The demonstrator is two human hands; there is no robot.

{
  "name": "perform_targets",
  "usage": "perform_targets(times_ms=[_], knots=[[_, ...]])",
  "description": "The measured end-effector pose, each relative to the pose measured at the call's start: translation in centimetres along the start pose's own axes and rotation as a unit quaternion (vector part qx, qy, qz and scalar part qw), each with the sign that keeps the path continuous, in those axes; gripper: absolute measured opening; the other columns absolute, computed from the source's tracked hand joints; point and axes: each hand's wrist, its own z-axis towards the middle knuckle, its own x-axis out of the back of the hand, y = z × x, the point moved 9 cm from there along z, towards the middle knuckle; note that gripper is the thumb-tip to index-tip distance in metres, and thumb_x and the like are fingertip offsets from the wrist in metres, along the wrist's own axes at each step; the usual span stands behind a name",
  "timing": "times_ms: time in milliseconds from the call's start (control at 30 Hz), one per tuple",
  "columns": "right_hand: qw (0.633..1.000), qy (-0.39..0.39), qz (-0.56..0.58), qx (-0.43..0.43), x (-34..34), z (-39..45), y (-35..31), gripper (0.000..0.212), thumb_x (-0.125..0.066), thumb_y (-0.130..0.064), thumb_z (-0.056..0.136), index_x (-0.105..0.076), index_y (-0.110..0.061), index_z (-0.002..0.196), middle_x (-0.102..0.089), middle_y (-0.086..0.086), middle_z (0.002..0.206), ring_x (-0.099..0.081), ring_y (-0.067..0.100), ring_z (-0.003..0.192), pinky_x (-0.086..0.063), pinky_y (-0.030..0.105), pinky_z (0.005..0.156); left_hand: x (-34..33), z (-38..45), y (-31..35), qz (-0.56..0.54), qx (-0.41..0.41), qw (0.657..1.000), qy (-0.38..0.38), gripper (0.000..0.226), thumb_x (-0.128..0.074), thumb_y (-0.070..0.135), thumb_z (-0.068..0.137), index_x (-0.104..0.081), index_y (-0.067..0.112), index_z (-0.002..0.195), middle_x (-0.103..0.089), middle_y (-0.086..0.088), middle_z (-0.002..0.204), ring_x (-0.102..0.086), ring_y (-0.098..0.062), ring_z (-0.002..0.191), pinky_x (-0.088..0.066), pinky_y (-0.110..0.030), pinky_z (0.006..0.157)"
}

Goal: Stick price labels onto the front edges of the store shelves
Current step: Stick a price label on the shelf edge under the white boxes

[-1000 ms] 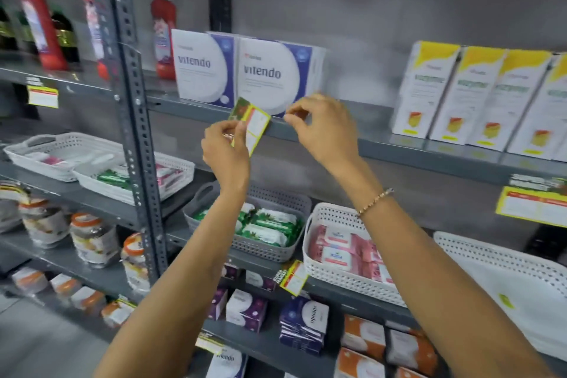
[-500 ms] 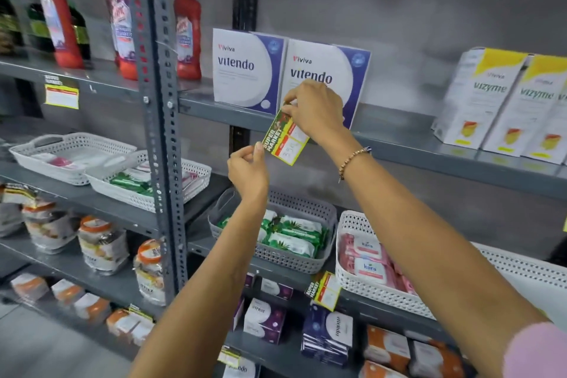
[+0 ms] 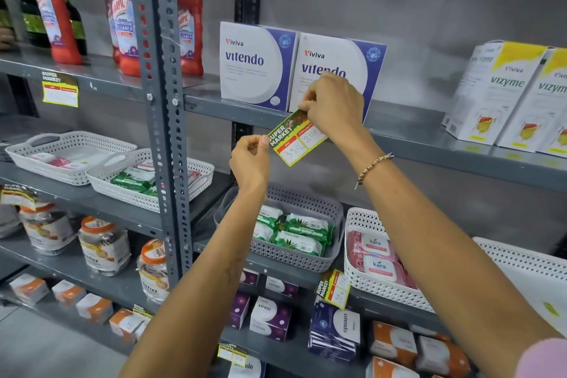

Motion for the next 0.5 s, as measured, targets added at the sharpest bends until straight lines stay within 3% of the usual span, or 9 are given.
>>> perform_targets(times_ms=[133,233,333,400,500], knots=[[1.000,-0.002,0.001,-0.029,-0.3,-2.1,2.0,0.009,-0.068,-0.022,0.081,-0.068,-0.015,0.077,-0.059,0.004,0.095,-0.056,0.023,0.085,-0.033,0.030,0.061,0.8,1.1,2.1,0.050,-0.075,0.996,-0.003,0.006,-0.062,0.020,0.089,-0.063,0.018,0.084,-0.053,0.011,0.081,-0.051,0.001,0.067,-0.040,-0.007,0.061],[0.998,0.002,0.017,-0.057,-0.7,-3.7,3.3,0.009,-0.068,-0.025,0.082,-0.069,-0.018,0.076,-0.058,0.002,0.090,-0.056,0.022,0.081,-0.033,0.030,0.060,0.9,1.7,4.0,0.094,-0.134,0.986,-0.017,0.009,-0.065,0.018,0.087,-0.064,0.019,0.078,-0.049,0.003,0.090,-0.048,0.002,0.068,-0.035,0.004,0.063],[0.997,0.023,0.027,-0.074,-1.2,-5.3,3.7,0.013,-0.068,-0.028,0.082,-0.069,-0.020,0.073,-0.060,0.000,0.091,-0.056,0.019,0.078,-0.033,0.028,0.059,0.7,2.0,4.9,0.133,-0.167,0.976,-0.040,0.007,-0.065,0.023,0.087,-0.064,0.021,0.080,-0.042,0.002,0.096,-0.045,0.000,0.075,-0.034,-0.006,0.075],[0.995,0.046,0.028,-0.082,-1.2,-5.8,3.7,0.014,-0.068,-0.030,0.083,-0.068,-0.020,0.072,-0.060,0.001,0.095,-0.057,0.021,0.081,-0.036,0.028,0.059,0.4,2.1,5.2,0.157,-0.187,0.969,-0.046,0.007,-0.064,0.026,0.087,-0.065,0.020,0.083,-0.041,0.002,0.099,-0.047,-0.008,0.084,-0.041,-0.025,0.086],[0.993,0.073,0.029,-0.084,-1.3,-6.0,3.6,0.016,-0.067,-0.030,0.083,-0.067,-0.016,0.075,-0.058,0.004,0.097,-0.058,0.023,0.082,-0.040,0.029,0.059,0.2,1.9,6.0,0.187,-0.214,0.958,-0.038,0.009,-0.063,0.027,0.088,-0.065,0.018,0.087,-0.039,0.003,0.100,-0.051,-0.016,0.089,-0.047,-0.039,0.089]])
